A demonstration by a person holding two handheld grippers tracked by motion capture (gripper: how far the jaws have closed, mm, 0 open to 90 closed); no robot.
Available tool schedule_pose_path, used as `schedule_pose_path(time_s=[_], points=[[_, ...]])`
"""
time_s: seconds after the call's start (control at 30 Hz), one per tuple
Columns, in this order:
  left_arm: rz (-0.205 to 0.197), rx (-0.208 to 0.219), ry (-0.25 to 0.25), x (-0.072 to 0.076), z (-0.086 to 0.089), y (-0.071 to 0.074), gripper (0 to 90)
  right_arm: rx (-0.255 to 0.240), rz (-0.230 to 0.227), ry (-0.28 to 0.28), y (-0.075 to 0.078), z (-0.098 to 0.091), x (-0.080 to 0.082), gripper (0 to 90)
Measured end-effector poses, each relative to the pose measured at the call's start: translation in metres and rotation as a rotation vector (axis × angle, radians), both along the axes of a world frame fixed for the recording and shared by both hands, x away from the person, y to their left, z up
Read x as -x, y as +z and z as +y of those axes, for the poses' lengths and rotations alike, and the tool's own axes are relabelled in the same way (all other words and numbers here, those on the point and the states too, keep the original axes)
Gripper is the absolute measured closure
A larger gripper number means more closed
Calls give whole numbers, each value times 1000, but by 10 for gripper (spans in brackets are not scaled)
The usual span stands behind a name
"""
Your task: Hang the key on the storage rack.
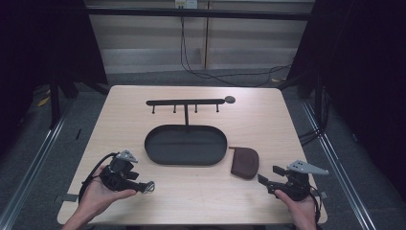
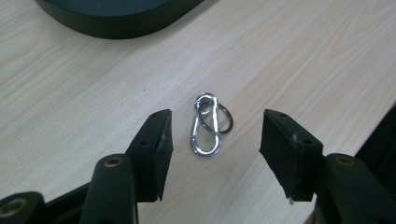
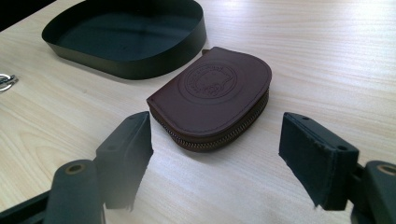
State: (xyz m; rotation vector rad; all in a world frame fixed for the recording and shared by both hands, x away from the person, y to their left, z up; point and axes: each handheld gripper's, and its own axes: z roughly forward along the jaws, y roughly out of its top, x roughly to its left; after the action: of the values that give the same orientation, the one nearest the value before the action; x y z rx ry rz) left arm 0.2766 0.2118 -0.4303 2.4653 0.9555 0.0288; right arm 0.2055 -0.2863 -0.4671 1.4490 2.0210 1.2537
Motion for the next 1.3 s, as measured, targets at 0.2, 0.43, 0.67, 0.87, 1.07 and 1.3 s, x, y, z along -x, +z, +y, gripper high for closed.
schedule_pose_path(time_s=[0.2,0.43,0.67,0.87,1.07,1.3], points=[[44,-55,-8,-8,-9,-1,498,-5,9,4,0,0,0,254],[115,-87,-10,-20,-13,-5,520,-6,14,16,-1,1,-1,254],[174,-104,-18,-30,-16,-13,572,-7,25,23,-2,1,-2,251],[203,-139,-50,-35,-25,-14,643,-3,38,30,-3,2,-3,252],[230,-195,-65,-37,-34,-19,648,-7,38,34,-3,2,-2,251],[239,-227,-75,-38,-38,-26,623,-7,41,39,-3,2,-3,250]])
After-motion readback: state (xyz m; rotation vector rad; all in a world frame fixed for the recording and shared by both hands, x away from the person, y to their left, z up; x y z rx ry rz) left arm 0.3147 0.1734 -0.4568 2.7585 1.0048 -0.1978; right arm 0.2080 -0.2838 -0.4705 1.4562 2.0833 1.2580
